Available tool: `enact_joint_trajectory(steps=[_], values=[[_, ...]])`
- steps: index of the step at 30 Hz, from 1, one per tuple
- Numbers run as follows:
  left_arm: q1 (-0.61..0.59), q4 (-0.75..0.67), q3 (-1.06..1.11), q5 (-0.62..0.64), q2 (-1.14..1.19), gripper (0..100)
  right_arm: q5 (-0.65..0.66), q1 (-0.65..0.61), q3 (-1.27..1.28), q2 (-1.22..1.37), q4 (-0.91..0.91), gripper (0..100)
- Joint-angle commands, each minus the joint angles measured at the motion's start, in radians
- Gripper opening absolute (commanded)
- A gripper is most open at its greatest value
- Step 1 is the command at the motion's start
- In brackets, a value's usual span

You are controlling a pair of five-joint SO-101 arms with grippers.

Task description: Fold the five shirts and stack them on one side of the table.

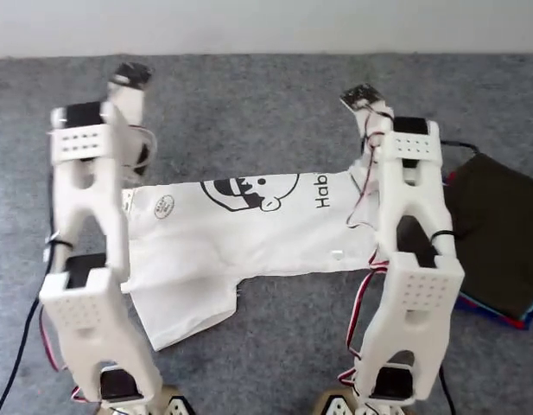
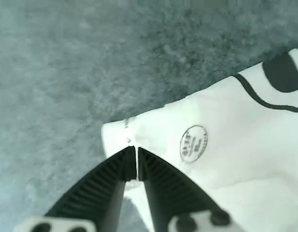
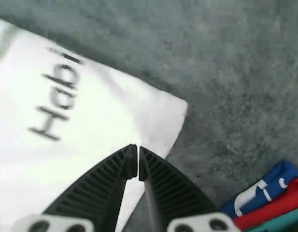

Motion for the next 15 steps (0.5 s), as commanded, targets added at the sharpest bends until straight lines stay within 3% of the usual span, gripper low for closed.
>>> enact_joint_trajectory(steps=[1, 9, 15], values=[[-0.1, 0.054, -0.041, 0.011, -0.16, 2, -0.011, -0.097, -0.087, -0.094, 0.125, 1.4], [-0.422, 0.123, -0.041, 0.002, -0.367, 2, -0.014, -0.36, -0.143, -0.101, 0.254, 1.1], [-0.588, 0.133, -0.039, -0.087, -0.431, 2, -0.075, -0.587, -0.138, -0.091, 0.275, 1.3]])
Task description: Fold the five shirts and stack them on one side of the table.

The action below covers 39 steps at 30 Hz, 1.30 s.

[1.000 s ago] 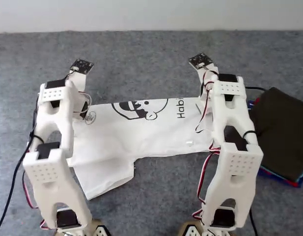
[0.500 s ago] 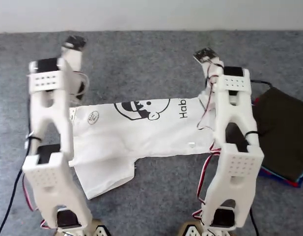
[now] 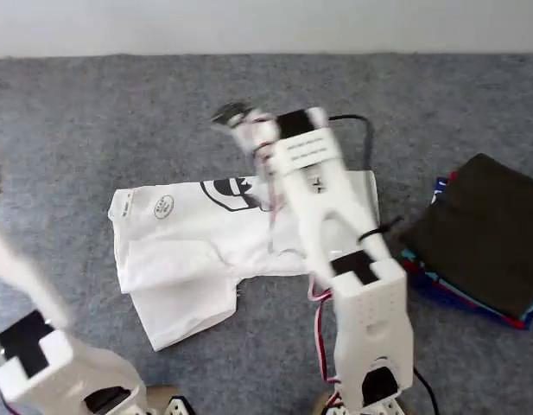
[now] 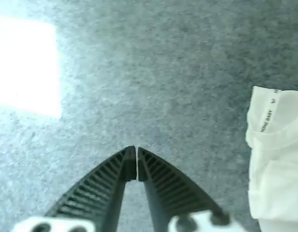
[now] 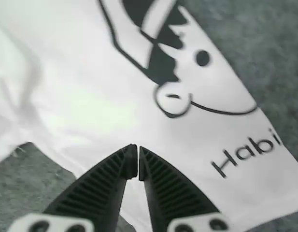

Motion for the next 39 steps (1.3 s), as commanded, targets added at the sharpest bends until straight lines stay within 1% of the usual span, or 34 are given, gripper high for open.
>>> enact_joint_trajectory(steps=[1, 3, 8, 15, 17, 21, 23, 26, 28, 33, 39], values=[[-0.091, 0.005, -0.039, -0.032, -0.061, 2, -0.052, -0.124, -0.034, -0.059, 0.007, 1.3], [-0.138, 0.005, -0.039, -0.044, -0.061, 2, -0.061, -0.171, -0.04, -0.041, -0.005, 1.4], [-0.226, 0.006, -0.039, -0.049, -0.06, 2, -0.063, -0.274, -0.04, 0.024, -0.105, 1.6], [-0.25, 0.006, -0.039, -0.049, -0.061, 2, -0.057, -0.403, -0.038, 0.084, -0.237, 1.6], [-0.25, 0.006, -0.039, -0.049, -0.066, 2, -0.055, -0.403, -0.038, 0.119, -0.248, 1.6], [-0.25, 0.006, -0.039, -0.049, -0.068, 2, -0.054, -0.326, -0.038, 0.182, -0.248, 1.6], [-0.25, 0.006, -0.039, -0.049, -0.068, 2, -0.054, -0.289, -0.038, 0.183, -0.246, 1.6], [-0.245, 0.006, -0.039, -0.049, -0.064, 2, -0.054, -0.272, -0.038, 0.157, -0.245, 1.6], [-0.245, 0.006, -0.039, -0.049, -0.06, 2, -0.054, -0.277, -0.038, 0.13, -0.245, 1.6], [-0.244, 0.005, -0.039, -0.049, -0.06, 2, -0.055, -0.351, -0.038, 0.074, -0.278, 1.6], [-0.244, 0.005, -0.039, -0.051, -0.06, 2, -0.055, -0.42, -0.038, 0.074, -0.423, 1.6]])
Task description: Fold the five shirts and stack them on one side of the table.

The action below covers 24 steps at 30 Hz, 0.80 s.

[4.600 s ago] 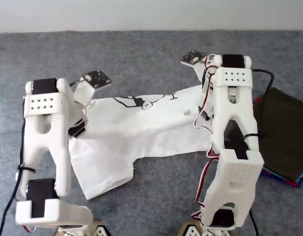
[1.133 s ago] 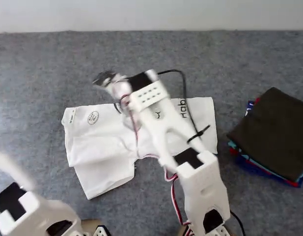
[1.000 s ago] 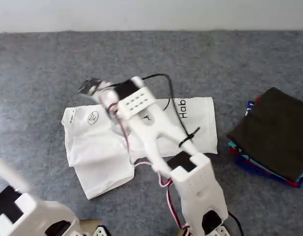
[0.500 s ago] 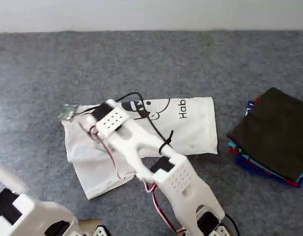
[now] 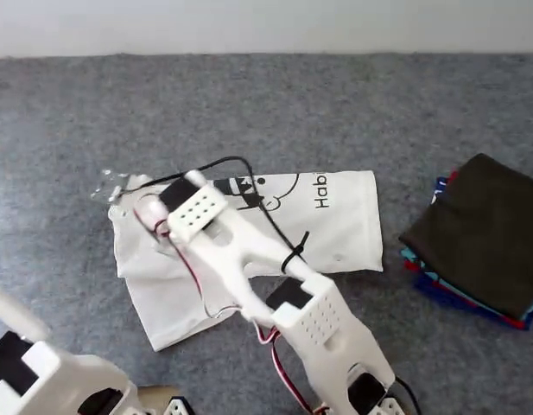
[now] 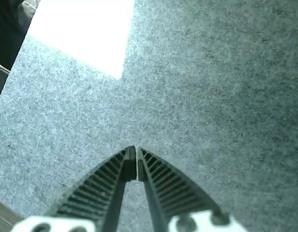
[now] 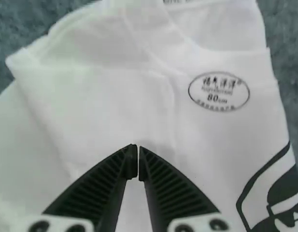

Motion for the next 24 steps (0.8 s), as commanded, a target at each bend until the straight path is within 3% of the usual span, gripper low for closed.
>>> enact_joint_trajectory(steps=[1, 12, 16, 24], values=[[0.003, 0.005, -0.039, -0.011, -0.046, 2, -0.002, -0.028, -0.037, -0.061, -0.104, 1.6], [0.002, 0.006, -0.039, -0.011, -0.054, 2, 0.0, 0.035, -0.054, 0.09, -0.374, 1.5], [0.002, 0.006, -0.039, -0.011, -0.054, 2, -0.003, 0.033, -0.057, 0.062, -0.36, 1.2], [0.0, 0.018, -0.041, -0.011, -0.055, 2, -0.003, 0.031, -0.06, -0.088, -0.16, 1.6]])
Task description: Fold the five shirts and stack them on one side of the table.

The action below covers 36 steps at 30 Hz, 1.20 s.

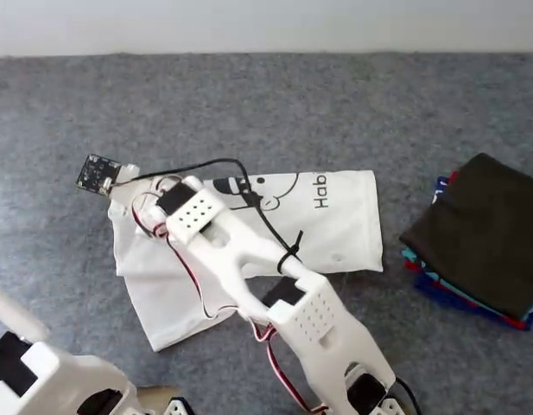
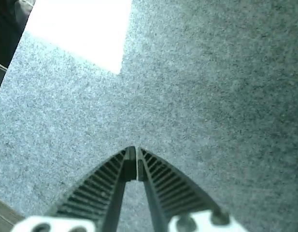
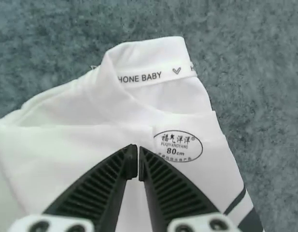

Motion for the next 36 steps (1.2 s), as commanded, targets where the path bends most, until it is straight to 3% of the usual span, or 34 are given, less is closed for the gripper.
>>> enact_joint_trajectory(steps=[1, 7, 15, 24, 36], values=[[0.0, 0.005, -0.041, -0.008, -0.055, 2, -0.005, 0.018, -0.049, -0.134, 0.122, 1.7], [0.0, 0.005, -0.041, -0.008, -0.055, 2, -0.012, -0.022, -0.049, -0.209, 0.417, 9.1], [0.002, 0.005, -0.041, -0.008, -0.054, 2, -0.066, -0.17, -0.048, -0.213, 0.736, 8.7], [-0.003, 0.005, -0.041, -0.008, -0.054, 2, -0.121, -0.335, -0.041, -0.105, 0.753, 25.9], [-0.005, 0.005, -0.041, -0.008, -0.054, 2, -0.121, -0.355, -0.046, 0.102, 0.596, 24.8]])
